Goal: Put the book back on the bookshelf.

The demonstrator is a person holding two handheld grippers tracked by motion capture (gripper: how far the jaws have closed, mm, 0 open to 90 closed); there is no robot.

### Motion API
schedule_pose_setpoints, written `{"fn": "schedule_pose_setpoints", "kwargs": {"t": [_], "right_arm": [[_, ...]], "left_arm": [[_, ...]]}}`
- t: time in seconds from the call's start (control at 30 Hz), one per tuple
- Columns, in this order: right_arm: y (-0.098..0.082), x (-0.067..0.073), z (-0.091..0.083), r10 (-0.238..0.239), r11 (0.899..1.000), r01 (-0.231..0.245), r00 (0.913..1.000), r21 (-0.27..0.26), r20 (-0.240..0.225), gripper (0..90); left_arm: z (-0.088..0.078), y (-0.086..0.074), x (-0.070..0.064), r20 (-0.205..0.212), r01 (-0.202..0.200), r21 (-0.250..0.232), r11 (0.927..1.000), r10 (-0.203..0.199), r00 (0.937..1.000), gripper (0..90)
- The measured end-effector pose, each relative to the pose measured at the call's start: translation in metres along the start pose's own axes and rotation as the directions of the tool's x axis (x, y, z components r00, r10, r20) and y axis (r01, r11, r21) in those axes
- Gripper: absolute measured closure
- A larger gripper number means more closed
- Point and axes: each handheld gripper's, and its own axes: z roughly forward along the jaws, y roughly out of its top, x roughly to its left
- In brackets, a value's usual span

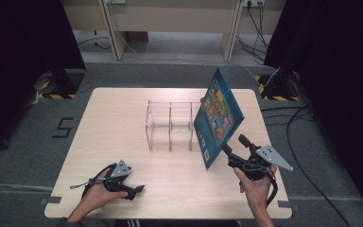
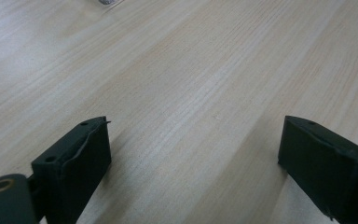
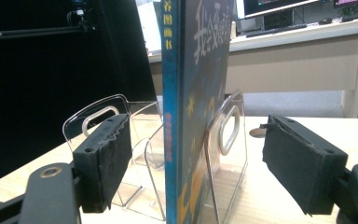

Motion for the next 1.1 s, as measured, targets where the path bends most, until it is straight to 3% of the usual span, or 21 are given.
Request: {"fn": "schedule_pose_setpoints", "kwargs": {"t": [0.27, 1.1], "right_arm": [[-0.003, -0.003, -0.012, -0.015, 1.000, 0.015, 0.9999, 0.009, -0.008, 22.7], [-0.016, -0.021, -0.048, -0.032, 0.999, 0.030, 0.9990, 0.044, 0.032, 19.8]], "left_arm": [[0.000, 0.000, 0.000, -0.001, -0.002, 0.002, 1.0000, 0.002, 1.0000, 7.9], [0.000, 0.000, 0.000, -0.002, -0.001, 0.002, 1.0000, 0.001, 1.0000, 7.9]]}}
